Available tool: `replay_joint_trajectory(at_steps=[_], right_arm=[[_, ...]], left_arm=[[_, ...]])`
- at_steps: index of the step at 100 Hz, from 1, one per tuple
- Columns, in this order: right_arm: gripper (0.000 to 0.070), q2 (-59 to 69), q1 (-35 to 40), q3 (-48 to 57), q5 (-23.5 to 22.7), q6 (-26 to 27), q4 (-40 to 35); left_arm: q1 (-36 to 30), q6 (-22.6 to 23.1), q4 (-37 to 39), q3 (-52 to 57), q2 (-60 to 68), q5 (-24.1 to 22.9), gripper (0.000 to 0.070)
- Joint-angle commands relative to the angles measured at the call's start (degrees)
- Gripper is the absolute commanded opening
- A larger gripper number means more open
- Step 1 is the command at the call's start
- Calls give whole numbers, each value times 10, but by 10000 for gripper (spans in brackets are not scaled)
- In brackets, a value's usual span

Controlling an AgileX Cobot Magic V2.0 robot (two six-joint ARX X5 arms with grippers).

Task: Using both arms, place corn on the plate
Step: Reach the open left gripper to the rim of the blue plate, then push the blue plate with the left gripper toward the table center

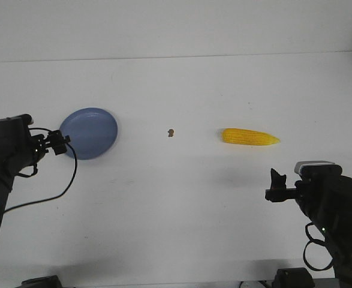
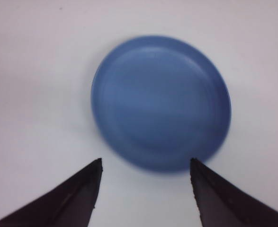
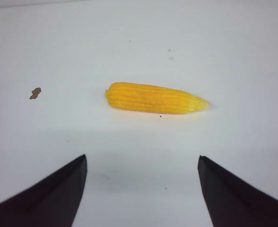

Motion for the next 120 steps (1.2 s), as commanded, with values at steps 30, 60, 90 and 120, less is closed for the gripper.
replay_joint_trajectory(at_steps=[30,60,90,120], right_arm=[[493,3,1,9,2,6,7],[493,3,1,9,1,6,6],[493,3,1,9,2,6,-4],[493,3,1,9,2,6,-4]], left_arm=[[52,1,49,39,175,12,382],[57,7,87,39,245,31,382],[57,-5,123,39,279,43,382],[53,-8,129,39,312,48,382]])
